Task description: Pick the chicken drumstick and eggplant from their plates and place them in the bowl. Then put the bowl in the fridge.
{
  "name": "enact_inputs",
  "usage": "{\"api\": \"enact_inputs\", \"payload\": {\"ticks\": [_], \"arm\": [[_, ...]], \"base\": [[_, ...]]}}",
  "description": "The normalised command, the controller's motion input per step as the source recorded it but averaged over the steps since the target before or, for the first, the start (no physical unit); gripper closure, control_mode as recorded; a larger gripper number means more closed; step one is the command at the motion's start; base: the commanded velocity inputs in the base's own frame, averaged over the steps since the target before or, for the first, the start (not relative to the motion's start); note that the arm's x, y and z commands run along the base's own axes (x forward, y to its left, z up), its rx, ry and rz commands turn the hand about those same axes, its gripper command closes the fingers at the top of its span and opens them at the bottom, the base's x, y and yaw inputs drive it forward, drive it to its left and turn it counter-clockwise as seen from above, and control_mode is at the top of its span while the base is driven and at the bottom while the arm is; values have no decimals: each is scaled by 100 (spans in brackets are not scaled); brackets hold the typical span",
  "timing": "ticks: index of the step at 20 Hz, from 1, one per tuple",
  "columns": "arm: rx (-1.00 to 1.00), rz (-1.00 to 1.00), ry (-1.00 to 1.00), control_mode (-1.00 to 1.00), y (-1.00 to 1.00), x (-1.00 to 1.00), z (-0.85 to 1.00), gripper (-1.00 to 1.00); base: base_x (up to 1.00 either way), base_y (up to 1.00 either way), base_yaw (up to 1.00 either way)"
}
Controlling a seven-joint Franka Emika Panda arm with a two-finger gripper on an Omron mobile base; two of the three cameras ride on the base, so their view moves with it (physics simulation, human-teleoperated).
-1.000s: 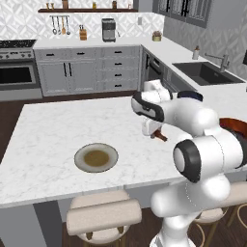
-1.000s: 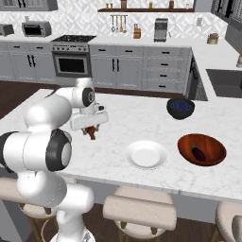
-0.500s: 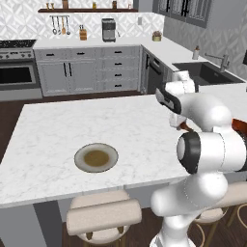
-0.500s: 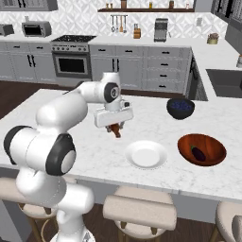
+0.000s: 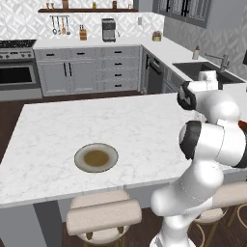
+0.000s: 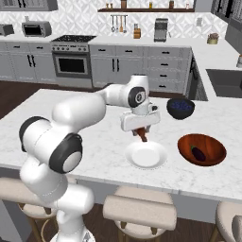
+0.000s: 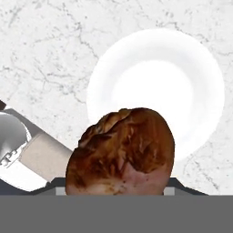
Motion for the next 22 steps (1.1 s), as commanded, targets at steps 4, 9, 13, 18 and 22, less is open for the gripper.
{"api": "enact_inputs", "payload": {"ticks": [4, 9, 13, 18, 22], "arm": [[3, -6, -1, -100, -100, 0, 0, 100], [5, -1, 0, -100, -100, 15, 0, 100], [6, 0, 0, -100, -100, 44, 0, 100], [7, -2, 1, -100, -96, 44, -5, 100], [4, -4, 0, -100, -75, 32, -36, 100]], "base": [[0, 0, 0], [0, 0, 0], [0, 0, 0], [0, 0, 0], [0, 0, 0]]}}
